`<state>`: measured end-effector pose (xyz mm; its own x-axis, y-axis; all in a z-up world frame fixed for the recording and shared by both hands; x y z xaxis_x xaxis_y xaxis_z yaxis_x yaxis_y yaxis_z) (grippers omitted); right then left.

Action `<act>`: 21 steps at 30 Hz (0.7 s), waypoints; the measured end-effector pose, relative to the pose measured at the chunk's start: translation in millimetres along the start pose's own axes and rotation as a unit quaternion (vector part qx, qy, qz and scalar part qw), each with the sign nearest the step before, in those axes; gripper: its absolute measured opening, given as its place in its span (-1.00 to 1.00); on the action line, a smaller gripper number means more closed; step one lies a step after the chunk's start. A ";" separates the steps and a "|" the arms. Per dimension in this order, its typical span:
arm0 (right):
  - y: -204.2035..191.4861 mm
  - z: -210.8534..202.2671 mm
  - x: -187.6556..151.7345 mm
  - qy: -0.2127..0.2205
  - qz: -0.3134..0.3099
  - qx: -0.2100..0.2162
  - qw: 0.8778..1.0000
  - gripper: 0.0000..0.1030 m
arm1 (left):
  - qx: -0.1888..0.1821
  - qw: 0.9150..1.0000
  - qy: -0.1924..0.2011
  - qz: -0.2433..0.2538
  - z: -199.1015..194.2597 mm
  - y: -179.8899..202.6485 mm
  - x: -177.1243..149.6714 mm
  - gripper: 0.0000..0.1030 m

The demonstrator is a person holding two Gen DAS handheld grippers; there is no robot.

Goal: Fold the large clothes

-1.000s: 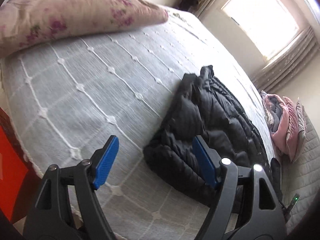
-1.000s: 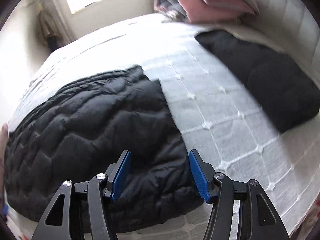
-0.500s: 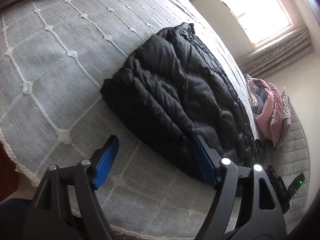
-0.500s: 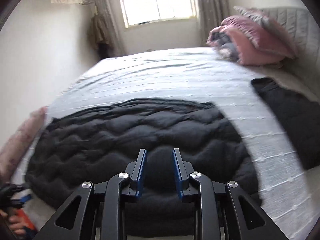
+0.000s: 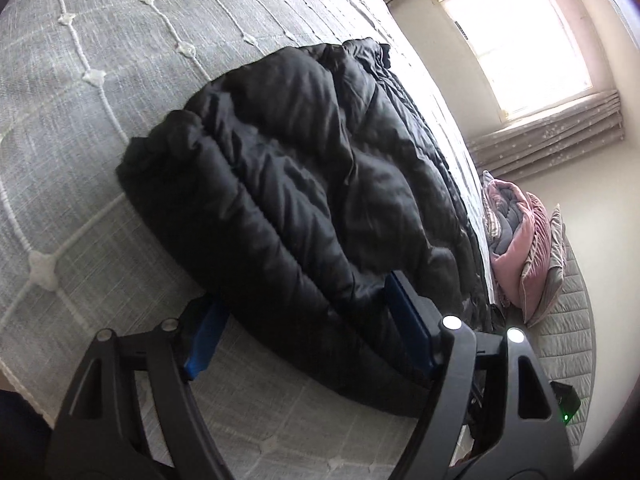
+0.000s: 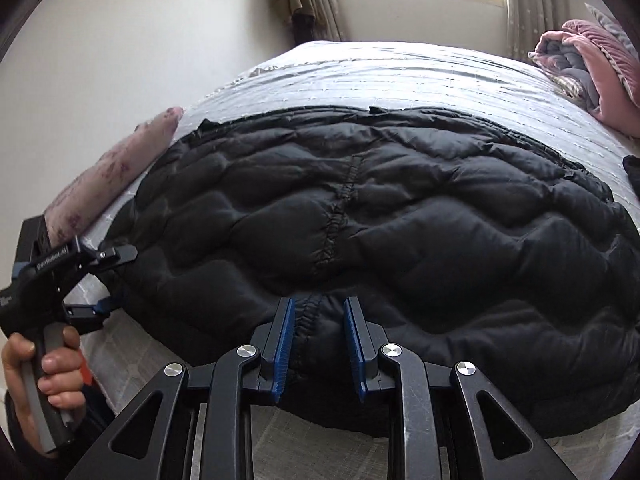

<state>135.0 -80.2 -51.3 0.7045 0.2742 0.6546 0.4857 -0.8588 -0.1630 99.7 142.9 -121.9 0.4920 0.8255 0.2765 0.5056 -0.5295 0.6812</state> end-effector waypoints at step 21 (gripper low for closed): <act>16.3 43.6 -17.8 -0.049 0.048 -0.003 0.998 -0.53 | -0.024 0.997 0.071 0.027 6.3 37.6 40.5 0.41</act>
<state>152.9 -80.2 -97.8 0.7944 0.2316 0.5616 0.4114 -0.8853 -0.2169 143.1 155.2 -89.4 0.4103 0.8170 0.4052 0.4449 -0.5672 0.6931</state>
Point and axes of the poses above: each gripper's, at about its wrist camera, not at the fingertips, and z roughly the way its jaws point, y to its right, x to its top, the point moved 10 cm from there along z, roughly the way its jaws point, and after that the axes turned 1 degree about -z, right-handed, at the moved point
